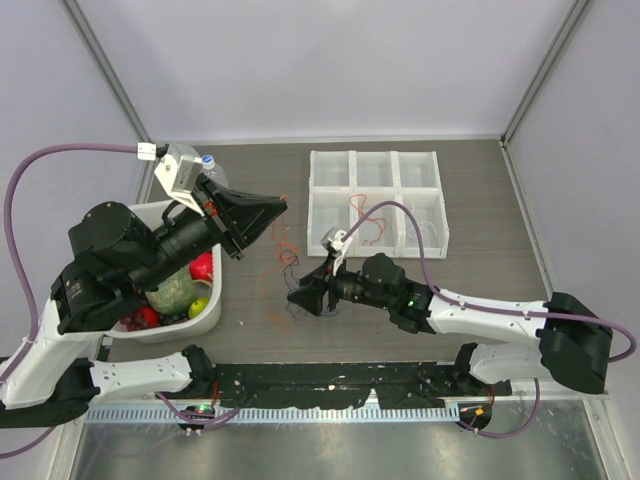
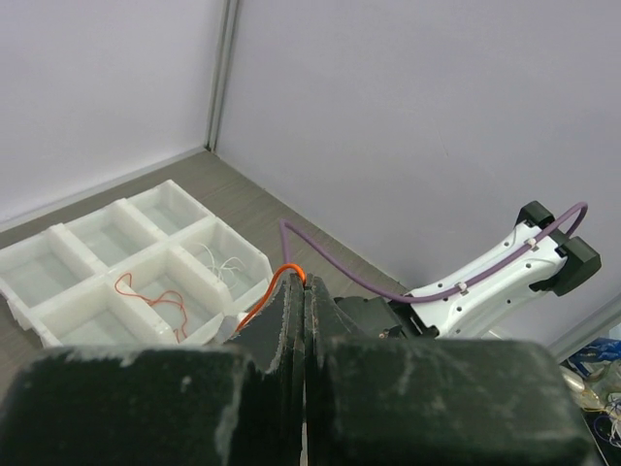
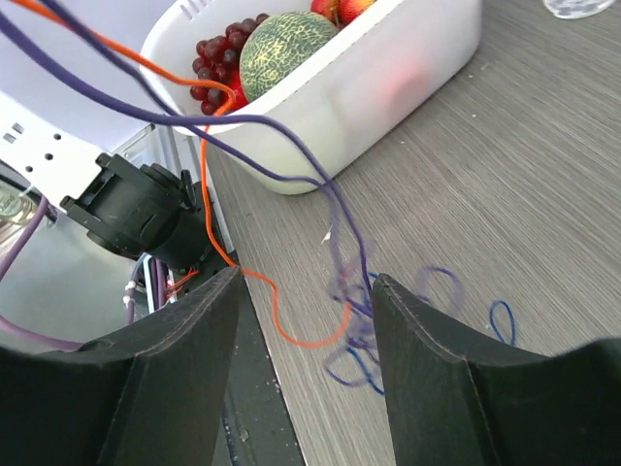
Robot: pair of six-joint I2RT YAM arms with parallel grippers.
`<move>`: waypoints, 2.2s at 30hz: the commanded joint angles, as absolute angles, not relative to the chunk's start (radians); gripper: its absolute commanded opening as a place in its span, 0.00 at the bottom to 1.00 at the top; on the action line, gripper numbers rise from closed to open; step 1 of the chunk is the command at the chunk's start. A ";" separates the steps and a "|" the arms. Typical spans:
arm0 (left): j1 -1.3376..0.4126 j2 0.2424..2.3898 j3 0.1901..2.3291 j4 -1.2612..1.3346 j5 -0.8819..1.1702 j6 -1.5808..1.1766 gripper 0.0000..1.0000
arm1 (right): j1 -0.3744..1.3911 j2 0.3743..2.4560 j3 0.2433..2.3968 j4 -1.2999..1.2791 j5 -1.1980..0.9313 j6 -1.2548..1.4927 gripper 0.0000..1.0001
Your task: Untangle the cables
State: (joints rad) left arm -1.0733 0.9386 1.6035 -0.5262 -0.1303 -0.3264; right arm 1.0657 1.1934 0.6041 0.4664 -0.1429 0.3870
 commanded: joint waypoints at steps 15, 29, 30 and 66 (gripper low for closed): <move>-1.078 0.959 1.680 -0.506 -0.092 -0.302 0.00 | 1.075 1.282 0.655 0.564 0.077 0.319 0.57; -1.078 0.925 1.756 -0.540 -0.172 -0.278 0.00 | 1.068 1.327 0.368 0.542 0.417 0.665 0.01; -1.077 0.920 1.759 -0.549 -0.184 -0.270 0.00 | 1.063 1.325 0.321 0.513 0.455 0.733 0.01; -1.077 1.002 1.054 -0.557 -0.549 -0.463 0.00 | 1.049 0.796 0.565 -0.253 0.445 0.695 0.74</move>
State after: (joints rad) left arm -1.0733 1.0412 1.1580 -0.5571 -0.4610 -0.3336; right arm 1.0500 0.7639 0.5941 -0.4004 0.5209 0.7273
